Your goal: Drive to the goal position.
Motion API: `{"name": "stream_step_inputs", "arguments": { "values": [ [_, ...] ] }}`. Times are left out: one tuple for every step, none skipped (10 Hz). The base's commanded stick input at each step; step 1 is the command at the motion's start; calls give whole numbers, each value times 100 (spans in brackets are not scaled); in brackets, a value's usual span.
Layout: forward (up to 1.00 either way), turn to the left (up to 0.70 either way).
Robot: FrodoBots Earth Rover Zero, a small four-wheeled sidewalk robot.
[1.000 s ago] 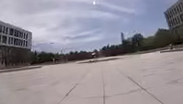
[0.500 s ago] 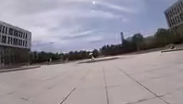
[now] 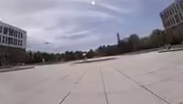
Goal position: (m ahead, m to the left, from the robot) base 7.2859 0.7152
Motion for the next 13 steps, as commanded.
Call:
{"name": "stream_step_inputs", "arguments": {
  "values": [
    [70,0],
    [70,0],
    [70,0],
    [70,0],
    [70,0],
    [70,0],
    [70,0],
    [70,0],
    [70,0],
    [70,0],
    [70,0],
    [70,0],
    [70,0]
  ]
}}
